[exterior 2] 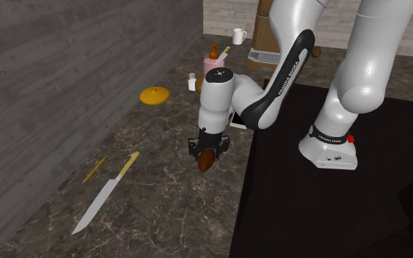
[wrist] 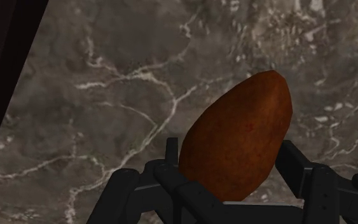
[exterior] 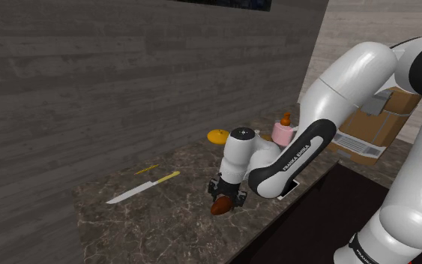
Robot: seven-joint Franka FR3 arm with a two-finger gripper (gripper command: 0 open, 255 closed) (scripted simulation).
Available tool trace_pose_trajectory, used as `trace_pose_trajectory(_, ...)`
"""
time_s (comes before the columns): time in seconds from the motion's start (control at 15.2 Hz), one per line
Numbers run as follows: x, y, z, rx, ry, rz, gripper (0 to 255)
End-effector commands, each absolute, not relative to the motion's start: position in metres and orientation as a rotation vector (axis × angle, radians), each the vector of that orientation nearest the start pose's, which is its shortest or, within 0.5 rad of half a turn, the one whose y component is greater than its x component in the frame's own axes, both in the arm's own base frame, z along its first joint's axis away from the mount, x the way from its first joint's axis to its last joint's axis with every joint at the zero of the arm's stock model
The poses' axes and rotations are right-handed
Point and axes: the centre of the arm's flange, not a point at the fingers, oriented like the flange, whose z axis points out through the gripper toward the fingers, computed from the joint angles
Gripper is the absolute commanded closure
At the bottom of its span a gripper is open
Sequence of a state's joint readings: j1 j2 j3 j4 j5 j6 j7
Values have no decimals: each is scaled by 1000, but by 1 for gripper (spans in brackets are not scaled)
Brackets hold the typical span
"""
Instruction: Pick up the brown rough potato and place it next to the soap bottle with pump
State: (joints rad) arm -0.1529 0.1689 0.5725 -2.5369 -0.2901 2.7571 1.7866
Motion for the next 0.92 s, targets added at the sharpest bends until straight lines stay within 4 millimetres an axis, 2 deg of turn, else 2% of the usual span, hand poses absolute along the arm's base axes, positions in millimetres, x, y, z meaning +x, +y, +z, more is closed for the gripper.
trace_pose_trajectory(0.0, 418, 207, 228, -2610, 1623, -101, 255)
trace_pose_trajectory(0.2, 418, 207, 228, -2610, 1623, -101, 255)
trace_pose_trajectory(0.86, 418, 207, 281, -2610, 1623, -101, 255)
